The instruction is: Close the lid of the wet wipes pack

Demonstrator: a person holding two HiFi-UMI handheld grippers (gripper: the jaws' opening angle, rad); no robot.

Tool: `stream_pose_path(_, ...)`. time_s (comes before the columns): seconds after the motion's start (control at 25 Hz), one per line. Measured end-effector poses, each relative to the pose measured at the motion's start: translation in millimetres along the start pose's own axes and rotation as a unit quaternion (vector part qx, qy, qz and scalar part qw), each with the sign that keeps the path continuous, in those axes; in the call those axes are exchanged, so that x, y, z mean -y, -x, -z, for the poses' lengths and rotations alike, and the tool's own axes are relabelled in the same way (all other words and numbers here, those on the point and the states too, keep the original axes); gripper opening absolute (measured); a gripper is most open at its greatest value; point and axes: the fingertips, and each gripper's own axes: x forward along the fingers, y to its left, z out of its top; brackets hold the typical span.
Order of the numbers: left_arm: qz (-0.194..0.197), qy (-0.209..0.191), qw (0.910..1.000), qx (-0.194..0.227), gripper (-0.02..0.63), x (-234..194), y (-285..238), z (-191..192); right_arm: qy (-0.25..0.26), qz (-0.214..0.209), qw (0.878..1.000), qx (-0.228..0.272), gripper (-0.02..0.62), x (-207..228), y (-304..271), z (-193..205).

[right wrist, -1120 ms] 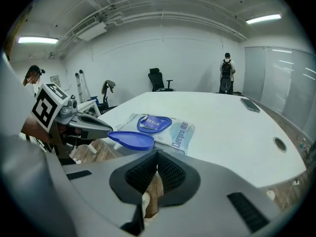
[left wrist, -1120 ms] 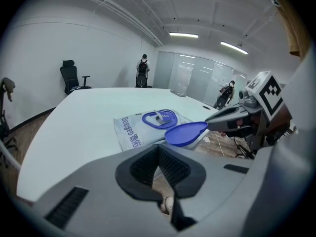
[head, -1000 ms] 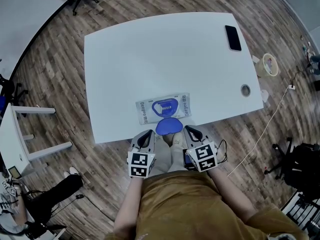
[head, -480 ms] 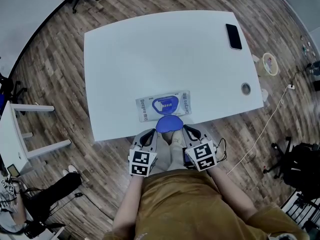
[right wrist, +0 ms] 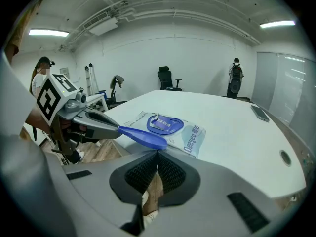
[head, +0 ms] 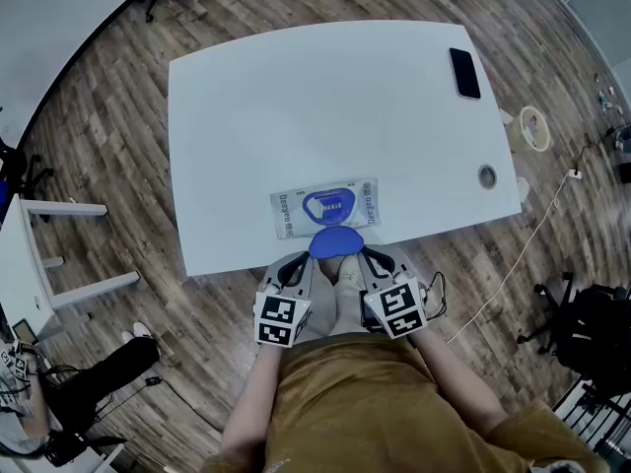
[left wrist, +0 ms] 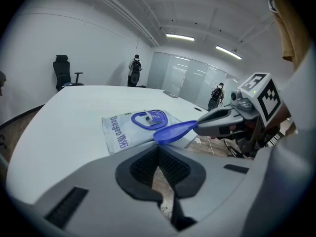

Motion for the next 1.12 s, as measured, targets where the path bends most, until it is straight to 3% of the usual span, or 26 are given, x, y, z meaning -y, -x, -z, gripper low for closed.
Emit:
stream_pose_path(0.52,0.006,0.014,0.9995,0.027,0.005,-7.5,2.1,-24.3,0.007,-0.002,1.000,0.012,0.008,2.4,-6.6,-21.7)
stream_pose_path(1.12,0.009,0.016,0.9985,0.052,0.005,-7.2,-3.0,-51.4,-0.038,-0.014,0.998,0.039,0.008,26.4,-7.0,-43.8)
